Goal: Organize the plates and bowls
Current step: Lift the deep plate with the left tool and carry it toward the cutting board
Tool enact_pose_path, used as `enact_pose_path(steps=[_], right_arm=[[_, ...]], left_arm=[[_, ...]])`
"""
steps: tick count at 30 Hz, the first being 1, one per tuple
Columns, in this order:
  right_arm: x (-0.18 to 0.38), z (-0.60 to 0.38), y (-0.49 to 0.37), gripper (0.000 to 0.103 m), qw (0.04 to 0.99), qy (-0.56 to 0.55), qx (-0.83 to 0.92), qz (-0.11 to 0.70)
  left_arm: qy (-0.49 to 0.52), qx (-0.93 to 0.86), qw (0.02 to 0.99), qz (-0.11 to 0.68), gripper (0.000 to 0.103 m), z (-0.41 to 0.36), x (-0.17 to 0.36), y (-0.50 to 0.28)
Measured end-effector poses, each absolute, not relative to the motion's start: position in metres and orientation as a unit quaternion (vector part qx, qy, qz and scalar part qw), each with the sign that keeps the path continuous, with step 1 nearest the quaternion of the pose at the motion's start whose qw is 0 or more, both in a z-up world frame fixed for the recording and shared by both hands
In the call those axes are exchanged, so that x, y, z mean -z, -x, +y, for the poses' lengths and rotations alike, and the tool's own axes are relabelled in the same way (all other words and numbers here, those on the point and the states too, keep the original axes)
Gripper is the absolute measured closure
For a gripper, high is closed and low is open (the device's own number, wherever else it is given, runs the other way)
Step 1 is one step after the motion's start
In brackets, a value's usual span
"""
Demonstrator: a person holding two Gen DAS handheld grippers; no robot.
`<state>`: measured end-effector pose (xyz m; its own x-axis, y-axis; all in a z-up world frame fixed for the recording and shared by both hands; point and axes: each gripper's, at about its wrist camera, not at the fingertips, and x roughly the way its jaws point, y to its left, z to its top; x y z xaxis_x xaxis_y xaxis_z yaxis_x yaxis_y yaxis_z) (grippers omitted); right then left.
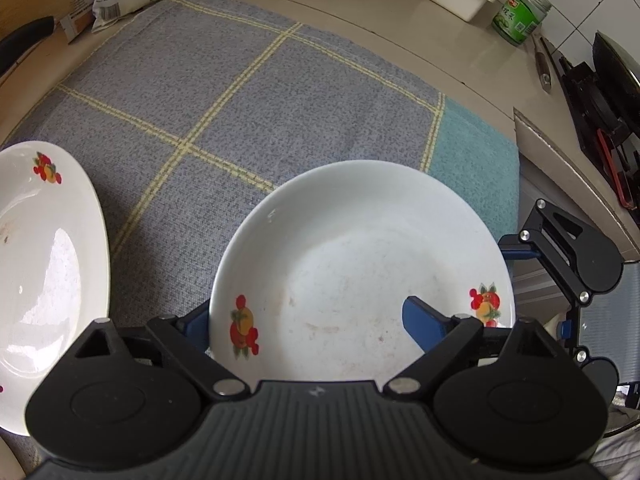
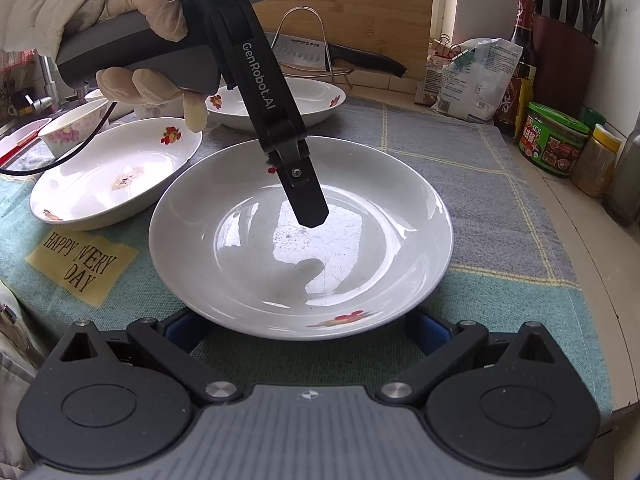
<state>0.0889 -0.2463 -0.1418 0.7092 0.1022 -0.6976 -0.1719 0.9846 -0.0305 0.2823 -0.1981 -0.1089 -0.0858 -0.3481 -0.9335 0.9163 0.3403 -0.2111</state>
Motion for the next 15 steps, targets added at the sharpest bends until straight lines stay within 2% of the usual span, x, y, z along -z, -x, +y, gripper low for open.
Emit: enact_pose_path(steps=[15], right_arm=[[0.1411,-0.2462,-0.0944,0.0,0.919,0.052,-0.08,0.382]], left_arm=[[-0.26,0.516,0.614,0.538,0.014,-0.1949,0.1067,-0.2868]])
